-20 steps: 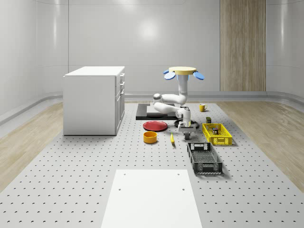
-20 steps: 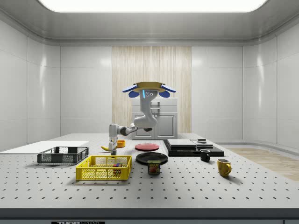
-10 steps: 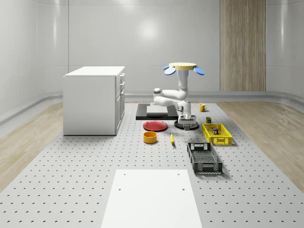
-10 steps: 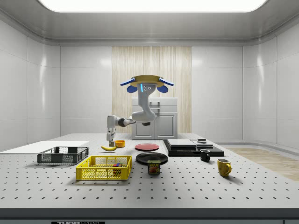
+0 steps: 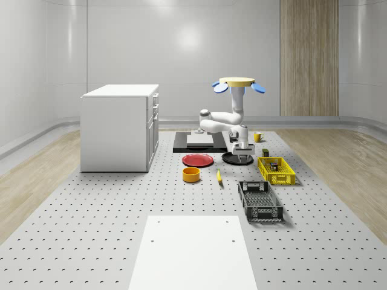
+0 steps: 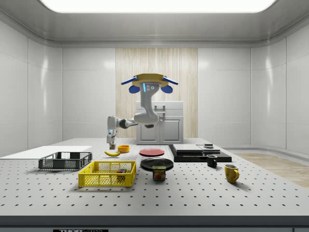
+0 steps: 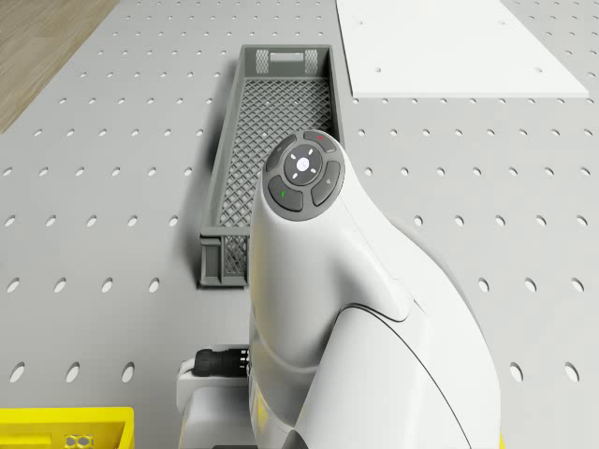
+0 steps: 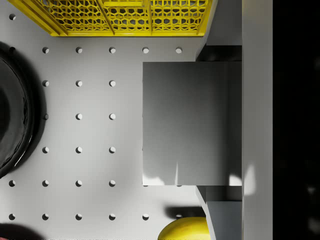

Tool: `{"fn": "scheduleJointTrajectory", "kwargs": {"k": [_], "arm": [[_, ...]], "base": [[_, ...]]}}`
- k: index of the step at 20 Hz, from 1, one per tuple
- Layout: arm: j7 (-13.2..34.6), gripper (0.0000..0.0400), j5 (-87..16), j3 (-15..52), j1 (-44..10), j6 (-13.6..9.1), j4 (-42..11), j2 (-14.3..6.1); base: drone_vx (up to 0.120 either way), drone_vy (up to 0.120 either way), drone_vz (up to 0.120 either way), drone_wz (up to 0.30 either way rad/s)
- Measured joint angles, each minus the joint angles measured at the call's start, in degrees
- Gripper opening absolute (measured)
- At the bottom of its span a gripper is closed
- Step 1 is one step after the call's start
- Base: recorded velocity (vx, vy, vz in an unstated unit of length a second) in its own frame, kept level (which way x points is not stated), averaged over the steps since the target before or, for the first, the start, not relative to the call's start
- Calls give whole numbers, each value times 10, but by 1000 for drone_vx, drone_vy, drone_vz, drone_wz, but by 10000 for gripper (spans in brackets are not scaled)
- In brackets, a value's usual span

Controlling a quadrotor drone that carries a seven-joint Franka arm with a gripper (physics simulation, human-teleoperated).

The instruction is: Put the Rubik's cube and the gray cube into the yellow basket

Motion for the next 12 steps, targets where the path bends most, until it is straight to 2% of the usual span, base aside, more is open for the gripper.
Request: {"fn": "scheduleJointTrajectory", "kwargs": {"k": [12], "arm": [[1,250,4,1,-1,6,0,-7]], "base": [[0,120,0,0]]}}
